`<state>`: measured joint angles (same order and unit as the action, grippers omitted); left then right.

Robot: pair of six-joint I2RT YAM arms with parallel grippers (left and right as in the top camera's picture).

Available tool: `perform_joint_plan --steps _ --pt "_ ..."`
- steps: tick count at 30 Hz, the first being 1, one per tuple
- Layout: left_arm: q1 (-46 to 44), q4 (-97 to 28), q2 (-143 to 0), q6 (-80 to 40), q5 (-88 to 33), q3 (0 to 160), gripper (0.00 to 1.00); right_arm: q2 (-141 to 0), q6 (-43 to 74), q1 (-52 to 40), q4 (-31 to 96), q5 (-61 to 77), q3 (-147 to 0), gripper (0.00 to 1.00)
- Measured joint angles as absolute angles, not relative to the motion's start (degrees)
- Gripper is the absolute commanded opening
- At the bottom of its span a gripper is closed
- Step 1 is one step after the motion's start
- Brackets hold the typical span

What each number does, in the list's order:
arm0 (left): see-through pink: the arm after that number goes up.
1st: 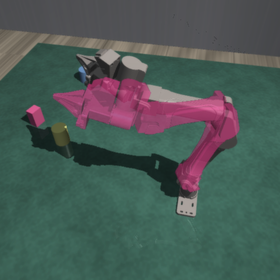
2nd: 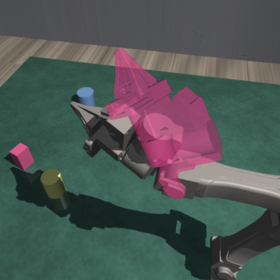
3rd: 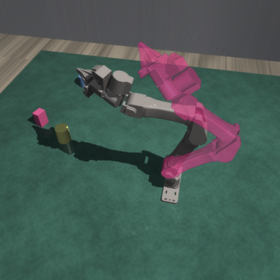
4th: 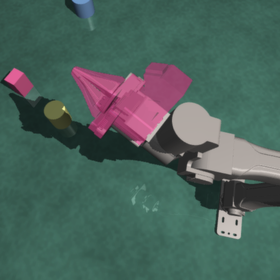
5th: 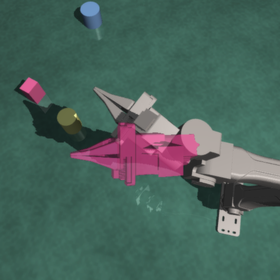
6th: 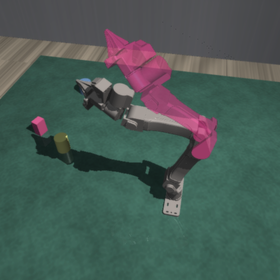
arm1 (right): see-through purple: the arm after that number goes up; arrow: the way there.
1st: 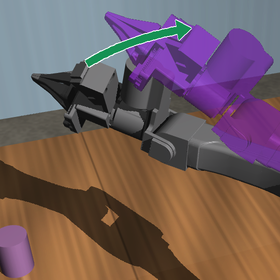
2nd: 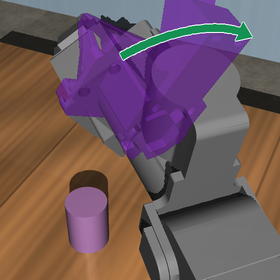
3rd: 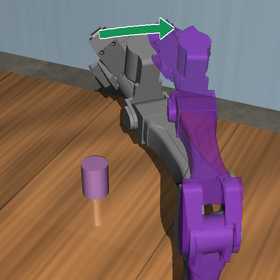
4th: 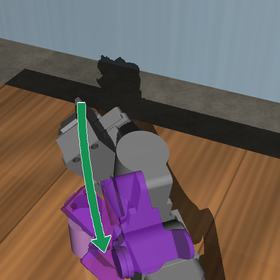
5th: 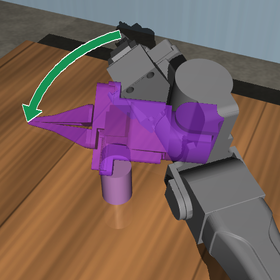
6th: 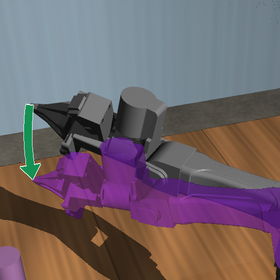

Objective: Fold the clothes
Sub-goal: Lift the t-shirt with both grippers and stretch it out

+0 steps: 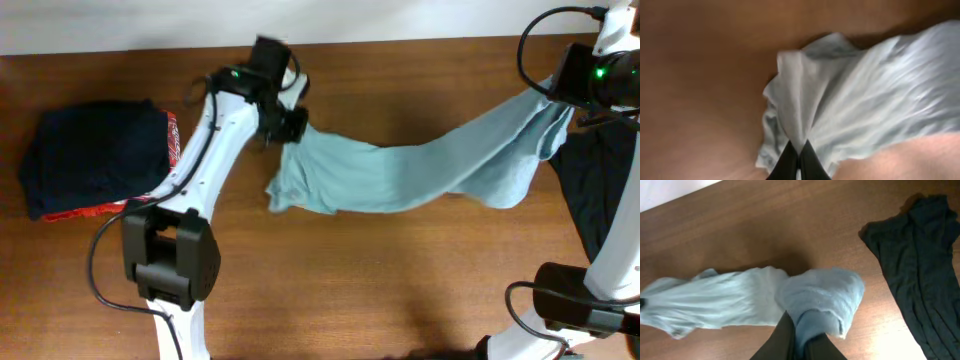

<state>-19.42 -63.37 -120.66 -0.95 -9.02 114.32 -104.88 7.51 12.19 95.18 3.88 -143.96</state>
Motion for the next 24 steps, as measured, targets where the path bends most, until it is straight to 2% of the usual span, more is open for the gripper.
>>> perform_joint_plan --steps 10,14,19,24 --pt "-19.42 -76.95 -120.92 -0.69 5.32 145.23 0.01 -104.97 7.46 12.25 95.39 2.15 -143.96 0.04" --pt "-19.38 -78.37 -120.92 -0.49 11.20 151.04 0.01 -104.97 7.49 13.69 95.44 2.24 -143.96 0.04" --pt "-17.15 -79.20 -120.92 -0.43 15.64 152.86 0.01 -104.97 7.27 20.60 95.20 4.84 -143.96 0.04" --pt "-13.74 -79.31 -121.10 -0.25 16.62 155.06 0.01 -104.99 3.60 27.16 92.55 14.09 -143.96 0.04"
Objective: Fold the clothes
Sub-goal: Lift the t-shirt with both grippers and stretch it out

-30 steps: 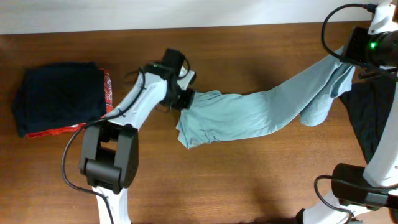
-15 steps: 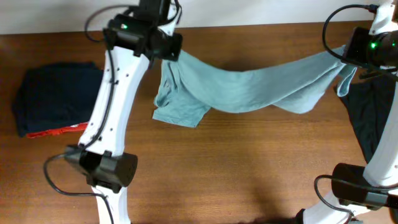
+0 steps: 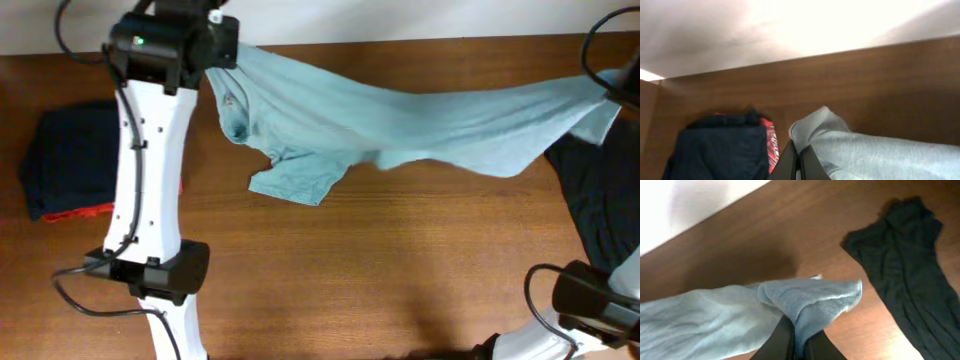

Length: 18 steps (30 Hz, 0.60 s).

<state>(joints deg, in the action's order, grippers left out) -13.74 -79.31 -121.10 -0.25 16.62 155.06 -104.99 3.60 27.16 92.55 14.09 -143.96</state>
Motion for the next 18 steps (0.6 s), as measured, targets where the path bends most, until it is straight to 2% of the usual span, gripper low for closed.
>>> perform_joint_plan --steps 6,18 --pt "-13.47 -79.77 -119.79 -0.01 16.93 164.97 0.01 -104.95 1.23 28.53 92.60 19.55 -144.24 0.04" --pt "-13.47 -82.02 -108.25 -0.01 14.81 167.63 0.01 -100.20 0.84 28.53 96.97 20.71 -144.70 0.04"
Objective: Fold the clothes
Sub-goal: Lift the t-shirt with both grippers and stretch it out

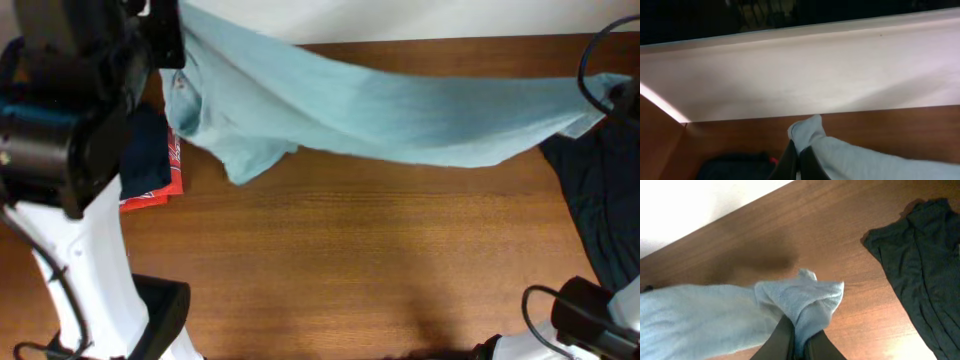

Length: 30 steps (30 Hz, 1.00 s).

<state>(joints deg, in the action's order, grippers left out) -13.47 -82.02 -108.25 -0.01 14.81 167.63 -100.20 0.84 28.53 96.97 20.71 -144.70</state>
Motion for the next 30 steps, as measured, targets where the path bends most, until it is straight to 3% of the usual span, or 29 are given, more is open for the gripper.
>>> perform_joint_plan --steps 6,19,30 --pt "-13.47 -84.47 -107.66 -0.01 14.76 167.63 0.01 -98.89 0.82 28.53 96.97 20.71 -144.97 0.04" --pt "-13.47 -90.80 -95.72 -0.30 12.49 167.89 0.01 -82.35 1.76 28.53 96.97 18.94 -146.17 0.06" --pt "-13.47 -88.25 -105.54 -0.30 11.79 161.34 0.01 -94.94 1.74 28.53 96.97 18.02 -143.00 0.04"
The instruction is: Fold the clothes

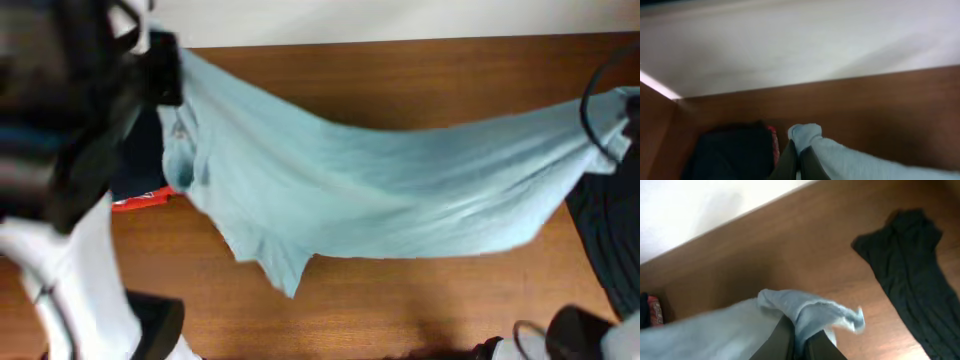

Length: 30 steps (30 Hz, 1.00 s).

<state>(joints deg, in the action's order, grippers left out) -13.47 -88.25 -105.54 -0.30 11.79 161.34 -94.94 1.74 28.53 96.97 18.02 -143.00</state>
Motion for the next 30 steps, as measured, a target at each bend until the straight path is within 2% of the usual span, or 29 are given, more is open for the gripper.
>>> perform_joint_plan --steps 8,22,23,24,25,26,27,29,30 --pt "-13.47 -83.79 -119.33 -0.30 11.79 160.09 0.01 -108.92 1.72 27.83 94.48 17.85 -142.58 0.04" --pt "-13.47 -68.12 -138.54 -0.30 12.47 159.94 0.01 -129.34 1.67 19.46 75.77 17.82 -142.45 0.04" --pt "-13.47 -67.16 -139.46 -0.30 12.47 159.94 0.01 -129.99 1.72 19.11 75.16 17.82 -142.43 0.08" --pt "-13.47 -66.13 -140.35 -0.30 12.47 159.94 0.01 -131.28 1.63 18.52 73.69 17.82 -142.43 0.17" --pt "-13.47 -65.43 -140.97 -0.32 12.47 159.94 0.15 -131.90 1.72 18.24 72.79 17.82 -142.43 0.46" --pt "-13.47 -64.42 -141.80 -0.30 12.47 159.94 0.37 -133.10 1.63 17.74 70.94 17.72 -142.43 0.93" --pt "-13.47 -62.98 -142.71 -0.51 12.49 159.94 0.72 -134.08 1.74 17.37 69.49 17.65 -142.43 0.99" --pt "-13.45 -61.89 -143.39 -0.47 12.64 159.94 0.99 -135.28 1.69 16.88 67.33 17.61 -142.41 0.99" --pt "-13.41 -61.36 -143.63 -0.49 12.67 159.94 0.99 -135.55 1.72 16.73 66.94 17.63 -142.37 0.99"
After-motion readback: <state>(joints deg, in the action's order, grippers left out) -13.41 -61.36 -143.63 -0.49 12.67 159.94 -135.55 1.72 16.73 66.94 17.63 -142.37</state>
